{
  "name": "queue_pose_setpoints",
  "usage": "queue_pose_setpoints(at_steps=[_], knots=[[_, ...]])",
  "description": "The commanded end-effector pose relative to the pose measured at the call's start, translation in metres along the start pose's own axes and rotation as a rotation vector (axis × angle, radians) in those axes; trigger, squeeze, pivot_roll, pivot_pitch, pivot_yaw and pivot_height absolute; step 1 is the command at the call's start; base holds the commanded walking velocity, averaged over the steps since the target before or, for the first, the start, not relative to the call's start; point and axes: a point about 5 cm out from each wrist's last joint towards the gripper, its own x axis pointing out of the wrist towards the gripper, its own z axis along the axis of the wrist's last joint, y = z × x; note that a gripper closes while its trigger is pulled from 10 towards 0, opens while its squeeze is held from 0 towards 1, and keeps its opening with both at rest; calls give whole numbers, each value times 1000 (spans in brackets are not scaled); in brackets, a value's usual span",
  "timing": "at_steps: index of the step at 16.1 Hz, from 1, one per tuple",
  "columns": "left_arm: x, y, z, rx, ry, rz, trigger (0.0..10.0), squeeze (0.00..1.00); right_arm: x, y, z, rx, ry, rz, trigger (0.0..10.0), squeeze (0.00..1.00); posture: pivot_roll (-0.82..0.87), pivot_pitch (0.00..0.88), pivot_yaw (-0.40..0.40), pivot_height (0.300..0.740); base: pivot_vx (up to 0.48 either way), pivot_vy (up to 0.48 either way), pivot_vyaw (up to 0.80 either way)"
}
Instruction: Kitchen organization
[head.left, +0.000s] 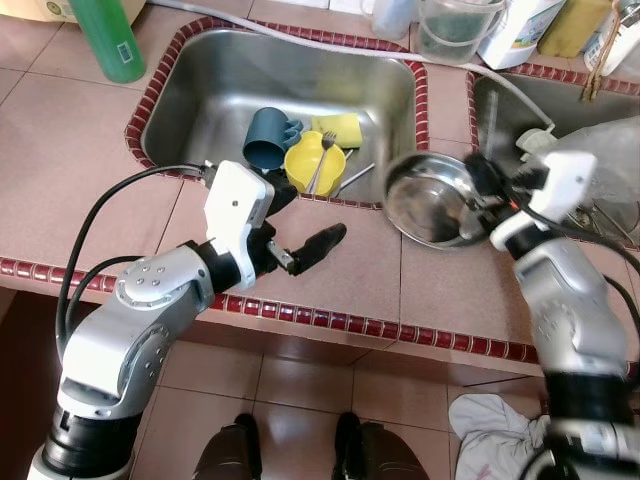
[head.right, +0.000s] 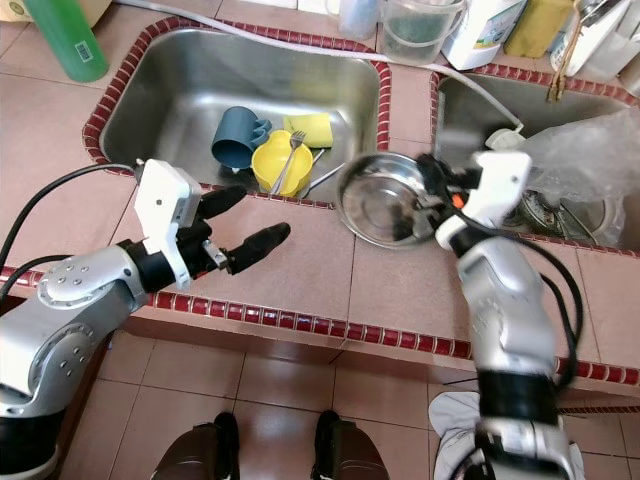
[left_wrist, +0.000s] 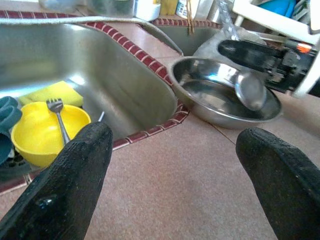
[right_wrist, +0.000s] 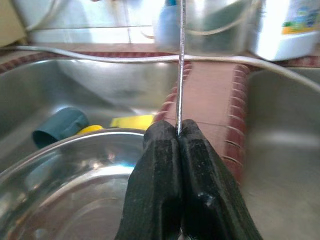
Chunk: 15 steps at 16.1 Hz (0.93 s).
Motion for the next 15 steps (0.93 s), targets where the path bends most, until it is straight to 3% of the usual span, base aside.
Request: queue_pose_setpoints(at_steps=[1, 6, 11, 15], knots=[[2, -4, -1, 13, 0, -30, 10000, 0, -9, -8, 3, -12, 0, -41, 10000, 0, 23, 262, -46, 740, 0, 0, 0], [11, 0, 0, 25, -24, -40, 10000, 0, -21, -12, 16, 2, -50, -68, 10000, 0, -5, 247, -30, 740, 0, 0, 0], [16, 10, 4, 42, -50, -22, 10000, 0, 6, -4, 42, 13, -138, 27, 10000, 0, -1, 246, -24, 740, 0, 0, 0], [16, 9, 4, 37, -49, -21, 10000, 0, 31, 4, 31, 16, -87, 124, 10000, 0, 19, 260, -27, 740, 0, 0, 0]])
